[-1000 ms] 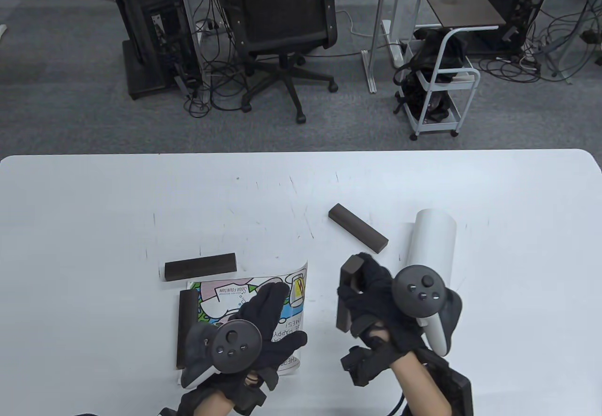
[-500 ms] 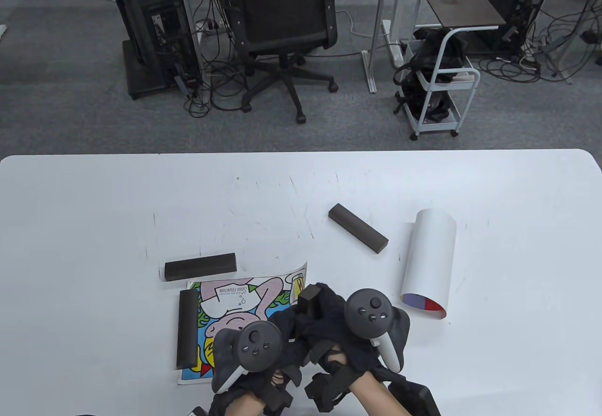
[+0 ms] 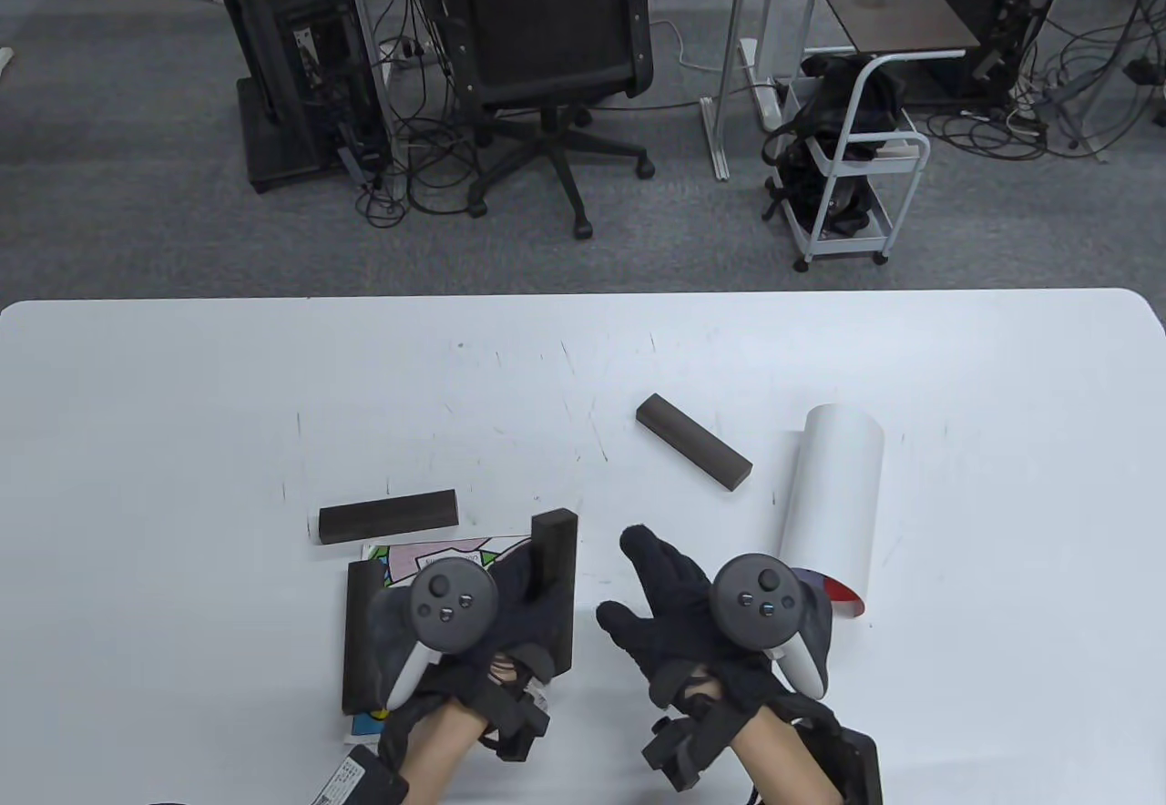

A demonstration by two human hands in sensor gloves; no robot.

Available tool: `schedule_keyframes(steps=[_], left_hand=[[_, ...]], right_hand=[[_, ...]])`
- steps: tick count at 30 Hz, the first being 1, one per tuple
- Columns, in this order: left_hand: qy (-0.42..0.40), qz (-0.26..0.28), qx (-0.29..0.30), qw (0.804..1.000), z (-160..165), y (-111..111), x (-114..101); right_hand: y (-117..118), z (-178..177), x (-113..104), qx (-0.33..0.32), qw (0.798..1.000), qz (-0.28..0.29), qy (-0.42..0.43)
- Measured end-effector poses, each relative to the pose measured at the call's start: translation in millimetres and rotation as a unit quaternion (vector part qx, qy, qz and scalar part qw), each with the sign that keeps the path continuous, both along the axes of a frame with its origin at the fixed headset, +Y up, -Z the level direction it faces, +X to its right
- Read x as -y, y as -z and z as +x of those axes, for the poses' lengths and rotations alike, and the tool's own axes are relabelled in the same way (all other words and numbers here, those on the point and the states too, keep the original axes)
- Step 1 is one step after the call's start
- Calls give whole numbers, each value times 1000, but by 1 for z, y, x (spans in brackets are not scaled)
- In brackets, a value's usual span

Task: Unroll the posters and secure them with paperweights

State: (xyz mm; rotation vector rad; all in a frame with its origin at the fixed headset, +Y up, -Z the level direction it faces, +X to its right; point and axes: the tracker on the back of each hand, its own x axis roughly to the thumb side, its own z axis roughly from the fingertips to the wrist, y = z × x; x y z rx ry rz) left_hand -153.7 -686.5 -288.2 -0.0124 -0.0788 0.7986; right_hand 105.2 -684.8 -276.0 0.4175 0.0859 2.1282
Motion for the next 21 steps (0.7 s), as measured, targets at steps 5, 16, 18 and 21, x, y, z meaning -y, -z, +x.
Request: schedule_keyframes(steps=[5, 16, 18, 21], left_hand=[[-33, -85, -34, 995, -20, 29, 15], [2, -240, 37, 970, 18, 59, 66], [21, -249, 58, 966, 33, 60, 72], [59, -241, 71, 966, 48, 60, 75]], right_hand=[[3, 9, 21, -33, 999, 38, 0], [6, 27, 40, -14, 998, 7, 55], [5, 29, 41, -10, 999, -1, 48], [5, 29, 42, -7, 999, -4, 40]])
